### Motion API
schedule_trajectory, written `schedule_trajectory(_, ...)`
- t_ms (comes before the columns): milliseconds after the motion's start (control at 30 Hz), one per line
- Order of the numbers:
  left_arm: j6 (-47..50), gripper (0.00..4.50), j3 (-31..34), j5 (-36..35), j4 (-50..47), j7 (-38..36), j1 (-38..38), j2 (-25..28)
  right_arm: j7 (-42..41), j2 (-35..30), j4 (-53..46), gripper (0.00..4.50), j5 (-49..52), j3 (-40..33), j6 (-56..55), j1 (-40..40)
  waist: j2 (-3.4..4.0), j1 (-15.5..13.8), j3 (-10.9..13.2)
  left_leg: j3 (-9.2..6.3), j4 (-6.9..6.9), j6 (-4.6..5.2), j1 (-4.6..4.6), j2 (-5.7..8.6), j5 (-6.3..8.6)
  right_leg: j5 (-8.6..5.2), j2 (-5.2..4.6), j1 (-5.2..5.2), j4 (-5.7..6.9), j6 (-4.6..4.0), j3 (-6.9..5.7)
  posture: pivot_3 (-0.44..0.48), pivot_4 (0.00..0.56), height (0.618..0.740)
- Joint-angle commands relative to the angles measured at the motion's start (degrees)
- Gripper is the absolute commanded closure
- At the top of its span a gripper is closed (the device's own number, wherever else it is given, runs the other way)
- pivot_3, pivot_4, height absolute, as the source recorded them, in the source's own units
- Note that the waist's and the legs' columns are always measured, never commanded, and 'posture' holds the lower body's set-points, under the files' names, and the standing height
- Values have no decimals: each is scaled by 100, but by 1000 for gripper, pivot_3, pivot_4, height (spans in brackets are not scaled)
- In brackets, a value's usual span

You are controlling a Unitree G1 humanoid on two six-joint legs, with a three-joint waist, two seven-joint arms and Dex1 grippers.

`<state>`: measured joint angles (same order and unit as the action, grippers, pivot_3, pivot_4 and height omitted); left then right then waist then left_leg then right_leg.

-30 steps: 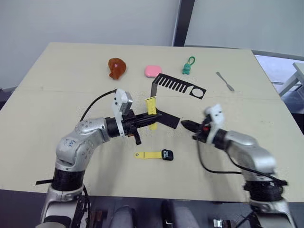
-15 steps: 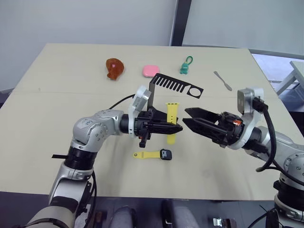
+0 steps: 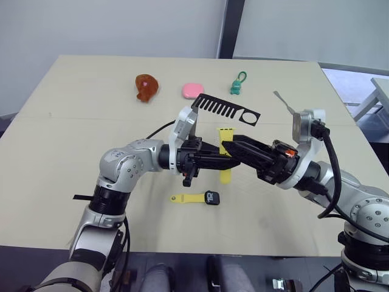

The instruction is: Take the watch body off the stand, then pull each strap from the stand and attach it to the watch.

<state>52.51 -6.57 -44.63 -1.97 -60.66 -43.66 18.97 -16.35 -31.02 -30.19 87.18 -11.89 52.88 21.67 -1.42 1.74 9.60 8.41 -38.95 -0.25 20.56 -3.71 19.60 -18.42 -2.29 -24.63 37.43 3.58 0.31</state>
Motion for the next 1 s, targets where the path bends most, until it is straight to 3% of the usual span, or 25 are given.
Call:
schedule_trajectory(33,-22,4500,122,-116,-250,32,3,-2,-4,13,-179,1678,123,-40,-253,20,0,-7,0,0,0,0,0,0,0,0,0,0,0,0,0,0,150,740)
schedule_trajectory(433,30,4500,109,-182,-324,134,25,-42,63,-25,-103,1678,19,145,-410,28,0,-5,0,-1,0,0,1,0,0,0,-1,0,-2,0,-1,0,150,740)
schedule_trajectory(533,2,4500,107,-160,-308,130,13,-41,35,-61,-100,2397,0,168,-423,28,0,-8,0,-1,0,0,1,0,0,0,-1,0,-2,0,-1,0,150,740)
schedule_trajectory(1000,-2,4500,165,-161,-257,120,-6,25,14,-123,-74,2397,83,119,-525,13,0,-7,1,-1,1,0,1,0,0,0,-1,0,-3,0,0,0,150,740)
